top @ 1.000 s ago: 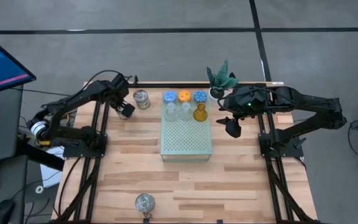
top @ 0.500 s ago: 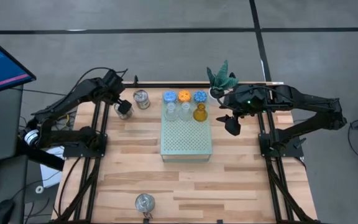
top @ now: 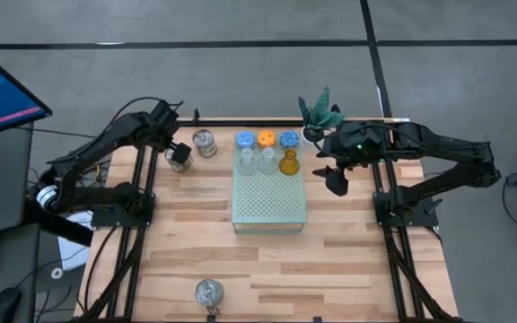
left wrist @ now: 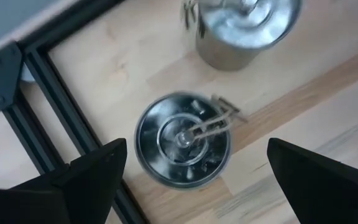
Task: Stock candles and holders on shelf
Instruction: Put the middle silver scented candle can on the shelf
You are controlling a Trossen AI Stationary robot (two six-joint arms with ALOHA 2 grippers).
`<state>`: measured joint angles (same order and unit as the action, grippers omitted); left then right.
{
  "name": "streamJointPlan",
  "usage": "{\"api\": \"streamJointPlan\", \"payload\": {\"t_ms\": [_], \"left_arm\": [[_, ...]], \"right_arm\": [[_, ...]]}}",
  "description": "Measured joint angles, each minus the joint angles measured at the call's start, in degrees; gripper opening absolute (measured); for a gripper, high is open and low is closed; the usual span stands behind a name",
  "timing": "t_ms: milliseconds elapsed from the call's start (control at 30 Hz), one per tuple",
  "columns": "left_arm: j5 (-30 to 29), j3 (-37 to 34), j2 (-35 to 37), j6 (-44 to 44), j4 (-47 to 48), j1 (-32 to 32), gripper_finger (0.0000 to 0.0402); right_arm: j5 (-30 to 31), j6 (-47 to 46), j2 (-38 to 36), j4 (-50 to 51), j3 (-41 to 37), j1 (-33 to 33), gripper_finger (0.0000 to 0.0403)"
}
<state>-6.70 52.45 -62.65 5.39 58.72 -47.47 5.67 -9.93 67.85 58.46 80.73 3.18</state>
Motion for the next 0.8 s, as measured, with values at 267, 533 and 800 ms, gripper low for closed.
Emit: {"api": "streamJointPlan", "payload": {"t_ms": [267,533,800], "left_arm": [[-0.59,0.00,-8.82,-0.18,1.99,-0.85,0.0397],[1.33,0.00,-9.95,-2.12,2.75,-0.85,0.0398],[1.23,0.00,-9.95,-3.51,1.33,-1.85,0.0399]], "right_arm": [[-0.30,1.01,0.00,-0.22,0.00,-0.04,0.0256],[-1.31,0.90,0.00,-0.20,0.00,-0.04,0.0256],[-1.28,1.31,0.00,-0.20,0.00,-0.04,0.0256]]}}
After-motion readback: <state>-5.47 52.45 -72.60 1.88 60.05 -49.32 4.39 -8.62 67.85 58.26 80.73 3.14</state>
